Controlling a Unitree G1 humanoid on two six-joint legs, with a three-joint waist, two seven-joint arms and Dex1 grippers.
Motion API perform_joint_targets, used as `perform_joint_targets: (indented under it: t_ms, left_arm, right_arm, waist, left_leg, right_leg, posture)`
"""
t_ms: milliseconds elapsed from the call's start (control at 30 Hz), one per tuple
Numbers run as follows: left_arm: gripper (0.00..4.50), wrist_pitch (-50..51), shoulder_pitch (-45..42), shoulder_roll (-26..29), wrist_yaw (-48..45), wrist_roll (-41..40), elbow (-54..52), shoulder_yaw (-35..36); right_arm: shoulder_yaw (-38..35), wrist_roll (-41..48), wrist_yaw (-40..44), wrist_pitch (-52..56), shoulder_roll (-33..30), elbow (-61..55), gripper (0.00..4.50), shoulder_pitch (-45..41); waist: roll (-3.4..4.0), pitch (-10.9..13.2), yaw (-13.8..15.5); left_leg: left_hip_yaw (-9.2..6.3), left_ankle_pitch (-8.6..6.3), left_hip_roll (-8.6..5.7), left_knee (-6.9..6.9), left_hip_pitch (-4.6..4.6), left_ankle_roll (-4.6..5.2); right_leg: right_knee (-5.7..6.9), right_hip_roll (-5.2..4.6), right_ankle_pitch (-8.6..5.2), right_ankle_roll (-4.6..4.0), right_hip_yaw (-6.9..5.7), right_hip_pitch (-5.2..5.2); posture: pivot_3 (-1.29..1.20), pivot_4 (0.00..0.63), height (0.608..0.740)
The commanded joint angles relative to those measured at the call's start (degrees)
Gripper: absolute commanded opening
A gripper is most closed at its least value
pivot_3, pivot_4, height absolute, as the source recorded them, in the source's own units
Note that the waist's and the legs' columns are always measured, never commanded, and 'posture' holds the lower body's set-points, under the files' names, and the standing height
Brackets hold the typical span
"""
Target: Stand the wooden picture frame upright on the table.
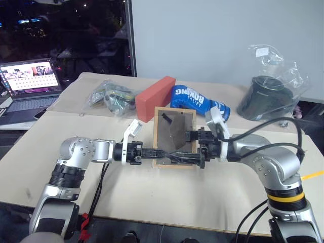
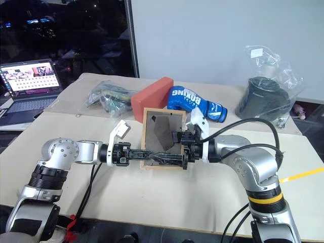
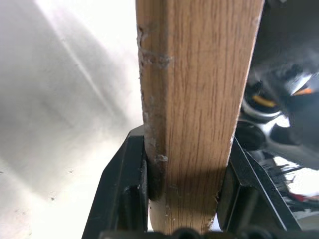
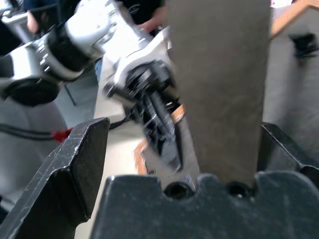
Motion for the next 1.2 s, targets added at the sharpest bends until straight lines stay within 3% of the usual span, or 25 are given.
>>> perform_joint_targets:
  t_ms: [33, 200, 400, 533, 600, 700, 800, 900, 1033, 1200]
  left_arm:
    - [1.13, 4.07, -1.38, -0.80, 0.23, -2.90, 2.19, 5.62]
    - [1.13, 10.17, -1.58, -0.41, -2.60, -6.92, 3.14, 9.51]
    - [1.13, 12.12, -1.26, 3.92, -9.12, -6.28, 2.93, 8.11]
    - [1.13, 12.30, -1.36, 6.06, -13.63, -4.42, 4.03, 6.32]
    - [1.13, 13.21, -1.80, 6.56, -15.75, -3.92, 5.59, 5.58]
    - [1.13, 14.61, -2.91, 7.84, -20.30, -6.45, 9.36, 2.96]
    - [1.13, 14.66, -4.02, 8.19, -22.95, -5.81, 12.23, -0.43]
    - [1.13, 14.66, -4.90, 8.70, -25.48, -5.72, 13.79, -2.98]
    - [1.13, 14.66, -5.39, 8.81, -28.90, -5.01, 13.55, -4.33]
    - [1.13, 14.66, -6.52, 8.47, -29.93, -2.70, 14.62, -5.27]
  right_arm:
    - [0.06, 0.15, 4.04, -5.91, -1.44, -3.97, 4.49, 1.72]
    - [1.83, -8.31, 5.35, -15.47, -5.34, -0.59, 4.49, 5.11]
    - [-4.02, -6.35, 10.61, -15.59, -15.25, -1.11, 4.49, 11.00]
    - [-6.64, -8.29, 8.99, -18.77, -17.13, -0.41, 4.49, 12.60]
    - [-7.09, -11.85, 5.91, -22.38, -16.33, 2.48, 4.49, 12.07]
    - [-4.40, -26.06, -0.74, -40.74, -14.78, 10.28, 4.49, 11.12]
    - [-1.99, -42.08, -13.58, -63.20, -11.27, 15.94, 4.49, 8.64]
    - [0.27, -55.69, -23.92, -78.70, -10.47, 18.41, 4.49, 6.75]
    - [3.85, -65.90, -32.55, -88.52, -7.94, 20.36, 4.49, 3.71]
    - [4.67, -70.11, -38.22, -92.65, -5.32, 21.47, 4.49, 0.02]
  waist:
    - [-0.01, 0.00, -0.02]
    - [0.01, 0.01, -0.59]
    - [0.01, 0.02, -0.54]
    - [0.00, 0.03, -0.67]
    - [0.00, 0.03, -0.94]
    - [0.00, 0.03, -1.32]
    - [0.01, 0.03, -1.61]
    - [0.12, 0.11, -1.62]
    - [0.13, 0.12, -1.55]
    - [0.13, 0.14, -1.52]
  left_leg:
    - [0.00, 0.00, 0.00, 0.00, 0.00, 0.00]
    - [-0.03, 0.00, 0.00, 0.02, 0.02, 0.00]
    - [-0.04, 0.01, 0.00, 0.10, 0.04, -0.01]
    - [-0.03, 0.01, 0.00, 0.11, 0.07, -0.01]
    - [-0.03, 0.02, 0.00, 0.11, 0.10, -0.02]
    - [-0.03, 0.07, 0.00, 0.14, 0.12, 0.00]
    - [-0.02, 0.09, -0.01, 0.14, 0.13, -0.01]
    - [-0.02, 0.12, -0.01, 0.10, 0.11, -0.05]
    - [-0.02, 0.12, -0.02, 0.03, 0.10, -0.06]
    - [-0.03, 0.18, -0.02, 0.10, 0.11, -0.09]
  right_leg:
    - [0.00, 0.00, 0.00, 0.00, 0.00, -0.01]
    - [0.10, 0.01, -0.01, 0.01, -0.01, -0.02]
    - [0.28, 0.01, -0.01, 0.01, -0.01, -0.03]
    - [0.31, 0.01, -0.02, 0.00, -0.02, -0.03]
    - [0.37, 0.01, -0.03, -0.01, -0.02, -0.04]
    - [0.37, 0.01, -0.07, 0.08, -0.02, -0.03]
    - [0.40, 0.01, -0.11, 0.14, -0.02, -0.08]
    - [0.50, 0.01, -0.10, 0.12, -0.01, -0.14]
    - [0.49, 0.01, -0.06, 0.00, -0.02, -0.13]
    - [0.66, 0.01, -0.06, -0.01, -0.02, -0.11]
  posture:
    - [0.00, 0.150, 0.736]
    - [0.00, 0.150, 0.736]
    - [0.00, 0.150, 0.736]
    - [0.00, 0.150, 0.736]
    - [0.00, 0.150, 0.736]
    - [0.00, 0.150, 0.736]
    - [0.00, 0.150, 0.736]
    - [0.00, 0.150, 0.736]
    - [0.00, 0.150, 0.736]
    - [0.00, 0.150, 0.736]
